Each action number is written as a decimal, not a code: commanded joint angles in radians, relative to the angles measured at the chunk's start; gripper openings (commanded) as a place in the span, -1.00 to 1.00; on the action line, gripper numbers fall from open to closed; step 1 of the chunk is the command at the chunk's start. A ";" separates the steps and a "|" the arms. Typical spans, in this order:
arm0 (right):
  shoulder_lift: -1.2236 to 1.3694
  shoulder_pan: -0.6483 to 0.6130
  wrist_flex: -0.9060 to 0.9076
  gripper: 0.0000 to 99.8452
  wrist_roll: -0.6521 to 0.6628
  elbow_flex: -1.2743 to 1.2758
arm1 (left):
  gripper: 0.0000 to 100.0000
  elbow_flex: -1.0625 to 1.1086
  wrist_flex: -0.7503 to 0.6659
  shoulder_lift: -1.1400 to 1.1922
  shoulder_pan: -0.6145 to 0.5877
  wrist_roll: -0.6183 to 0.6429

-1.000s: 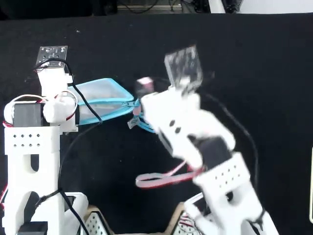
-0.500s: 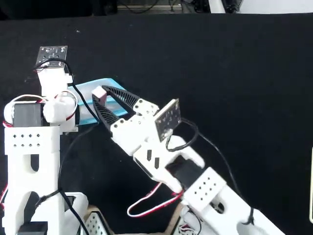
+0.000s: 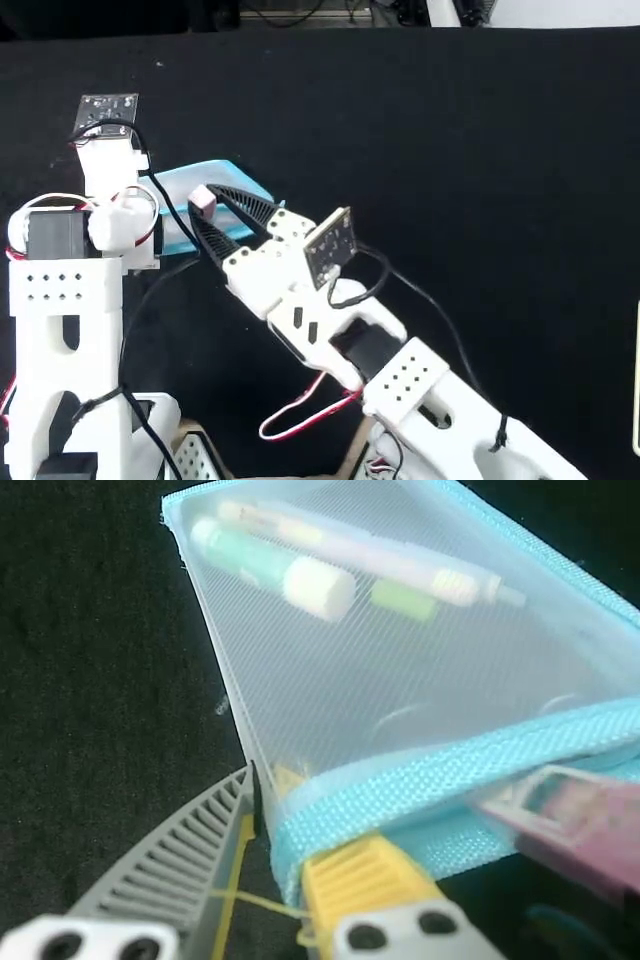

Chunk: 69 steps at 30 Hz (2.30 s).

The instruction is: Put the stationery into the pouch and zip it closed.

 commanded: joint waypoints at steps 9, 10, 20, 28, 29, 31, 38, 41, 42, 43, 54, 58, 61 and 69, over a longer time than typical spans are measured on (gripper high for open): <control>0.189 0.066 -0.196 -0.98 -0.008 -0.015 | -0.94 -0.038 0.014 0.002 0.012 -0.009; 0.202 0.066 -0.199 -0.98 -0.005 -0.015 | -0.94 -0.038 0.014 0.002 0.012 -0.009; 0.206 -0.014 -0.196 -0.98 0.164 0.114 | -0.94 -0.038 0.014 0.002 0.012 -0.009; 0.206 -0.072 -0.196 -0.98 0.216 0.156 | -0.94 -0.038 0.014 0.002 0.012 -0.009; 0.206 -0.071 -0.196 -0.98 0.216 0.157 | -0.94 -0.038 0.014 0.002 0.012 -0.009; 0.206 -0.071 -0.196 -0.98 0.216 0.162 | -0.94 -0.038 0.014 0.002 0.012 -0.009; 0.206 -0.077 -0.110 -0.92 0.216 0.140 | -0.94 -0.038 0.014 0.002 0.012 -0.009; 0.206 -0.078 0.084 -0.66 0.215 0.058 | -0.94 -0.038 0.014 0.002 0.012 -0.009; 0.206 -0.078 0.164 -0.59 0.215 0.016 | -0.94 -0.038 0.014 0.002 0.012 -0.009; 0.206 -0.081 0.244 -0.56 0.215 -0.028 | -0.94 -0.038 0.014 0.002 0.012 -0.009; -0.088 -0.132 1.079 -0.55 0.224 -0.519 | -0.94 -0.038 0.014 0.002 0.012 -0.009; -0.280 -0.020 1.171 -0.54 0.226 -0.507 | -0.94 -0.042 0.014 0.002 -0.013 -0.009; -0.380 0.057 1.168 -0.54 0.298 -0.383 | -0.94 -0.045 0.014 -0.003 -0.041 -0.018; -0.377 0.071 0.761 -0.42 0.358 0.085 | -0.94 -0.047 0.009 -0.008 -0.082 -0.041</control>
